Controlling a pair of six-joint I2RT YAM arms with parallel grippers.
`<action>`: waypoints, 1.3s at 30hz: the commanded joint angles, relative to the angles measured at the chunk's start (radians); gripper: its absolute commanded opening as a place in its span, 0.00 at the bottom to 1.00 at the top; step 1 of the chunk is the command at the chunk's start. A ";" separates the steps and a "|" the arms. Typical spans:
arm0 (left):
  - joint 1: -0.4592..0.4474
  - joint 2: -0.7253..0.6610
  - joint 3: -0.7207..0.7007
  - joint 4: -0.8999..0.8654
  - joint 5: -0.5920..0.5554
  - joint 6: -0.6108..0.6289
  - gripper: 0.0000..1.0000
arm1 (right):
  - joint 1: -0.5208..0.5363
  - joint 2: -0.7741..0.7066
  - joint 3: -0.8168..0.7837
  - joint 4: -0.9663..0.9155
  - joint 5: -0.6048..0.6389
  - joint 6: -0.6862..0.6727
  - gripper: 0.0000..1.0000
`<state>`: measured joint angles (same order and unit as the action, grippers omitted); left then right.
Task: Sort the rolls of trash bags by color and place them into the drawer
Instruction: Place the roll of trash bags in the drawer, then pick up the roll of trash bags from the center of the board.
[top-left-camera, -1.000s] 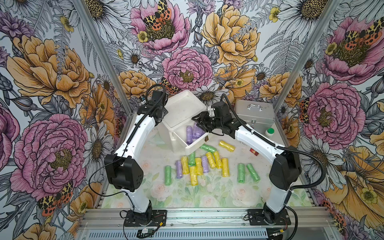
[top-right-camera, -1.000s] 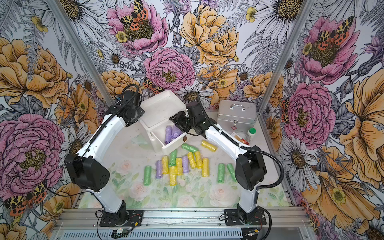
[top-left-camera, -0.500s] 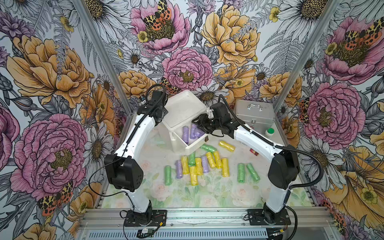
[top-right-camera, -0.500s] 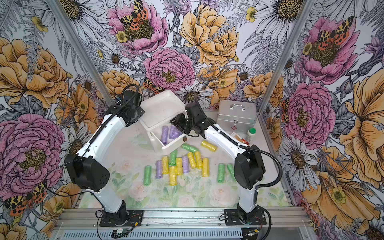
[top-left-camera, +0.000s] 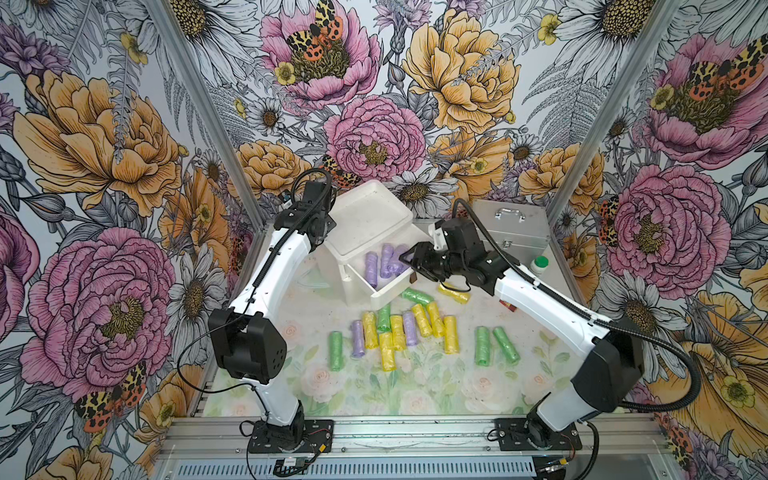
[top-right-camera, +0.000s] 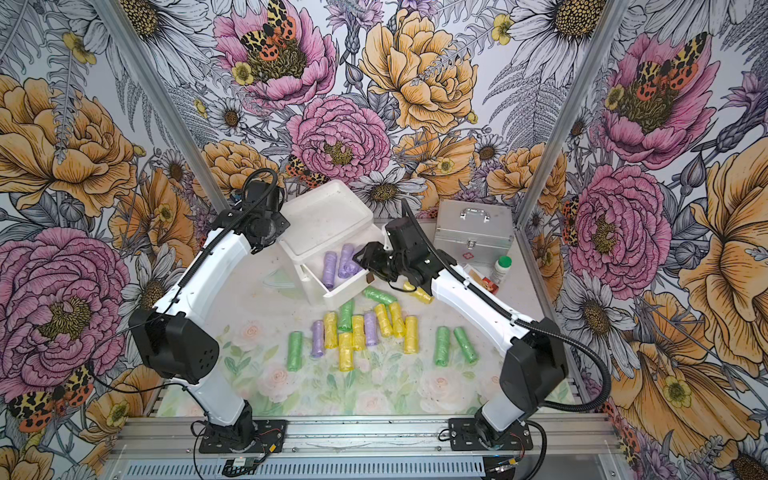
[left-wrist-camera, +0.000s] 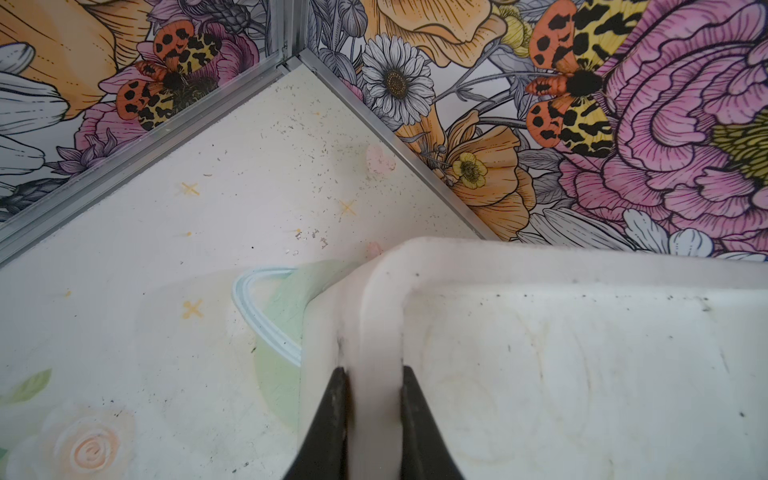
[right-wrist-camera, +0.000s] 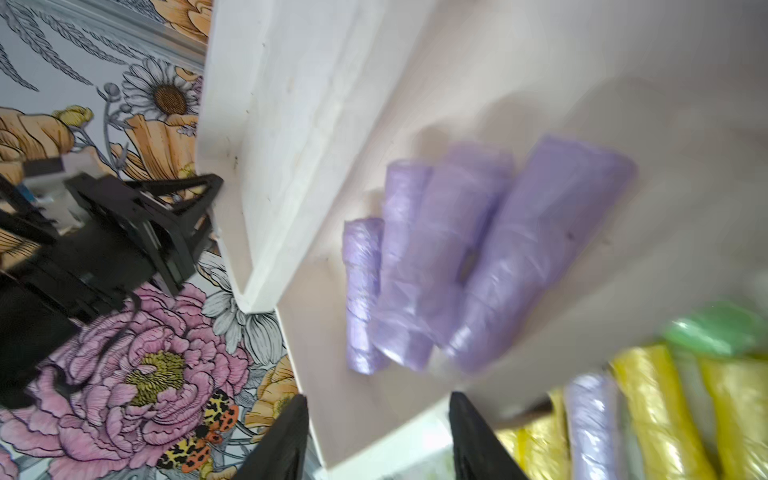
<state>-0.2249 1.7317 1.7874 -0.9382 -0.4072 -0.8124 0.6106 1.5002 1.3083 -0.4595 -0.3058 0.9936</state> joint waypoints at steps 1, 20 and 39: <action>-0.001 -0.005 -0.033 -0.103 0.139 -0.064 0.00 | 0.023 -0.111 -0.181 -0.030 0.137 -0.091 0.55; 0.006 0.003 -0.024 -0.103 0.133 -0.059 0.00 | 0.266 0.043 -0.386 0.080 0.369 -0.151 0.52; 0.010 0.022 -0.017 -0.103 0.146 -0.051 0.00 | 0.289 0.260 -0.336 0.218 0.477 -0.241 0.45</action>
<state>-0.2173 1.7317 1.7874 -0.9379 -0.3954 -0.8120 0.8936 1.7351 0.9745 -0.2939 0.1322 0.7647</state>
